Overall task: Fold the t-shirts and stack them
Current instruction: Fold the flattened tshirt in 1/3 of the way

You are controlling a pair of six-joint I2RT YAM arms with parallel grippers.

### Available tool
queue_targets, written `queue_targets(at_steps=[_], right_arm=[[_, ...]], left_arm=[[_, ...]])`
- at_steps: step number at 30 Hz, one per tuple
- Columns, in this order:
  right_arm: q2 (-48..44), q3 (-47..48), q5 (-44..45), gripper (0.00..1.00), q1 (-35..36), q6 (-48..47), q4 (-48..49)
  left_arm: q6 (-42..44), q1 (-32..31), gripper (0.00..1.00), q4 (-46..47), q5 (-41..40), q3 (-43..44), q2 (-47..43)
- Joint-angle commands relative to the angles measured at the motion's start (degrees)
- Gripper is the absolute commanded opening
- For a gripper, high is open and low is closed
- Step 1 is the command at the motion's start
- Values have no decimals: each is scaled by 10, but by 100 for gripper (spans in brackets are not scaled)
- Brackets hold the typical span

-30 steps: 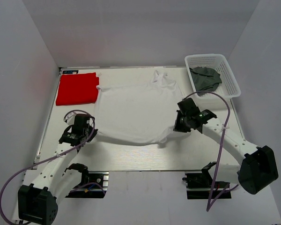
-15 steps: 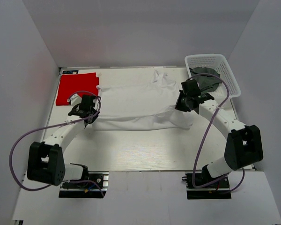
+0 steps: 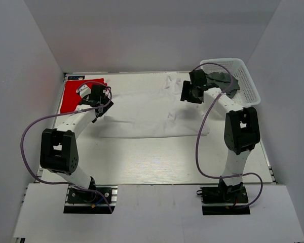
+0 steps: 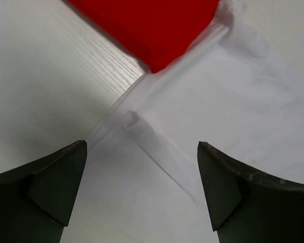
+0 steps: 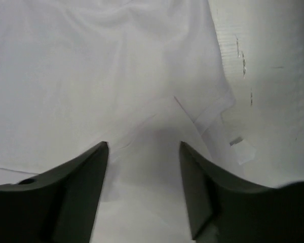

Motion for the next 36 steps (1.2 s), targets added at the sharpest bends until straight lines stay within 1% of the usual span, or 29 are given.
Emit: queue_targets(at_steps=[1,2,3,4,5,6,8,10,12,13,14,15,18,19,21,23,25,26,28,29,30,31,32,33,34,36], right_arm=[[-41,-19,-31,67,8,-54,9],[-66,-37,-43,68,9,-55,17],[-77,-93,-48,75,9,-53,22],[-90,-111,-50,81,12,-48,27],[-125,-130,-48,84,11,-43,29],[-136,-186,-48,88,12,-36,31],[-169,-222,-52,89,11,-34,55],[-177,-269,-52,89,7,-19,66],[-174,-290,-39,89,8,-8,73],[-172,-307,-40,89,5,-3,97],[-171,-319,-47,89,-1,-1,104],[-163,-322,-60,89,-3,11,107],[-161,-347,-62,89,-11,27,122],[-163,-366,-60,89,-20,31,122],[-176,-381,-46,89,-22,45,120],[-187,-415,-43,89,-26,52,119],[-223,-446,-46,89,-26,61,111],[-236,-472,-46,89,-26,72,106],[-304,-514,-49,89,-24,90,86],[-321,-548,-41,89,-22,101,62],[-343,-558,-35,89,-21,112,36],[-409,-568,-33,89,-20,120,21],[-433,-593,-28,89,-21,125,-13],[-483,-598,-22,89,-21,127,-45],[-506,-601,-21,89,-20,131,-61],[-592,-594,-53,89,-15,106,-85]], left_arm=[[38,-9,100,1,32,10,-44],[38,-9,100,8,48,3,-52],[50,-9,100,25,78,-14,-68],[50,-9,100,36,91,-24,-76],[55,-9,100,43,103,-34,-82],[60,-9,100,65,132,-56,-88],[60,-9,100,94,159,-81,-94],[72,-15,100,132,206,-110,-94],[80,-15,100,138,228,-116,-59],[80,-15,100,114,223,-109,-45],[80,-15,100,105,223,-109,-31],[80,-15,100,97,207,-102,-5],[97,-15,100,64,201,-95,32],[97,-15,100,44,196,-95,37],[97,-15,100,38,196,-111,37],[97,-15,100,38,196,-151,11],[91,-15,100,32,196,-180,-17],[82,-15,100,19,196,-206,-49],[74,-15,100,4,191,-233,-86],[64,-15,100,-12,191,-261,-106],[64,-15,100,-20,191,-275,-155],[55,-15,100,-27,204,-304,-183],[47,-15,100,-34,213,-317,-212],[41,-15,100,-42,226,-327,-243],[41,-15,100,-42,238,-335,-308],[41,-15,100,-42,264,-347,-372]])
